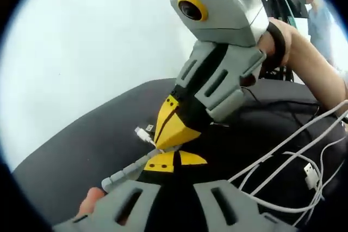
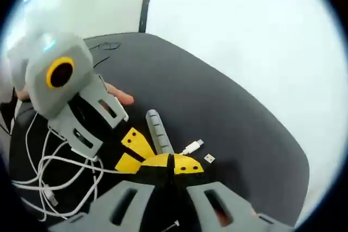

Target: Grab the wires, straighten them and put them on the rack

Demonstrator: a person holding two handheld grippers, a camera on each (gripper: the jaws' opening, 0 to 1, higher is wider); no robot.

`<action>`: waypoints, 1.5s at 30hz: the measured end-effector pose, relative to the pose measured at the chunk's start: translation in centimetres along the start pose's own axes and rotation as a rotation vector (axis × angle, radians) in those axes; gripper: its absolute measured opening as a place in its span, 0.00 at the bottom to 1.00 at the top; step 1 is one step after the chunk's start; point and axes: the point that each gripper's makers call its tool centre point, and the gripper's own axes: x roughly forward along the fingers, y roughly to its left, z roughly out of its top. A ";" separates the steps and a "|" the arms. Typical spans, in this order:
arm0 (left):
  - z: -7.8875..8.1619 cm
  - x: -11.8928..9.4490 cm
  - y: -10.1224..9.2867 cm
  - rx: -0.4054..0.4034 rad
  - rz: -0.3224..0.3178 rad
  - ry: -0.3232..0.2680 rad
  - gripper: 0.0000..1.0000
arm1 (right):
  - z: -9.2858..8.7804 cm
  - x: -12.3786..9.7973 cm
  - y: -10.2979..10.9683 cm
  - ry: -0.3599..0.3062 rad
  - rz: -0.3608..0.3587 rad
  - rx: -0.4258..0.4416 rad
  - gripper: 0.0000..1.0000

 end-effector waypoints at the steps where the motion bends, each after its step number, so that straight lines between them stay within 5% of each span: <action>1: 0.0 0.0 0.0 0.001 0.001 0.002 0.00 | 0.0 0.1 -0.1 0.010 -0.001 0.007 0.00; 6: -0.1 -0.1 0.0 -0.015 0.000 0.000 0.00 | -0.5 0.2 0.0 0.090 -0.031 0.033 0.00; 13: -0.1 -0.1 0.0 -0.018 0.016 0.003 0.00 | -0.5 0.5 0.3 0.122 -0.047 0.040 0.00; 17: -0.1 -0.1 -0.1 -0.030 0.025 0.001 0.00 | -0.5 0.6 -0.2 0.129 0.010 0.082 0.00; 21: 0.3 -0.5 -0.6 0.025 0.030 -0.009 0.02 | 1.3 -1.8 -0.1 -0.103 0.170 0.059 0.00; 23: 1.6 -1.6 -0.1 -0.026 0.021 -0.001 0.13 | 3.1 -4.2 -2.4 -0.246 0.064 0.206 0.00; 24: 3.4 -2.6 0.9 -0.087 0.025 -0.080 0.17 | 4.0 -5.4 -3.8 -0.318 -0.025 0.295 0.00; 26: 8.3 -6.1 4.4 -0.230 0.058 -0.337 0.21 | 5.7 -7.7 -6.1 -0.460 -0.172 0.433 0.00; 28: 12.9 -11.4 8.9 -0.323 0.133 -0.611 0.42 | 7.6 -8.7 -6.2 -0.571 -0.177 0.434 0.00; 29: 14.2 -14.3 10.7 -0.323 0.190 -0.711 0.49 | 7.6 -8.2 -5.5 -0.555 -0.145 0.436 0.00; 30: 14.6 -16.7 12.4 -0.291 0.265 -0.768 0.48 | 6.6 -7.0 -4.4 -0.453 -0.097 0.416 0.00; 32: 14.1 -19.4 16.6 -0.266 0.412 -0.791 0.37 | 3.9 -4.4 -1.8 -0.232 -0.066 0.285 0.00; 33: 13.5 -19.6 17.5 -0.300 0.436 -0.780 0.31 | 3.2 -3.3 -1.1 -0.180 -0.092 0.162 0.00; 36: 11.5 -17.9 17.6 -0.459 0.371 -0.727 0.26 | -0.3 -0.4 -0.4 0.039 -0.108 0.015 0.00; 40: 8.5 -15.1 17.6 -0.397 0.423 -0.574 0.26 | 0.2 -0.3 -0.7 -0.006 -0.108 0.120 0.00; 43: 7.6 -14.6 17.1 -0.342 0.461 -0.539 0.26 | 0.5 -1.4 -1.7 -0.026 -0.157 0.133 0.00; 45: 7.6 -14.3 17.1 -0.383 0.437 -0.542 0.26 | 0.5 -1.2 -0.3 -0.007 -0.090 0.104 0.00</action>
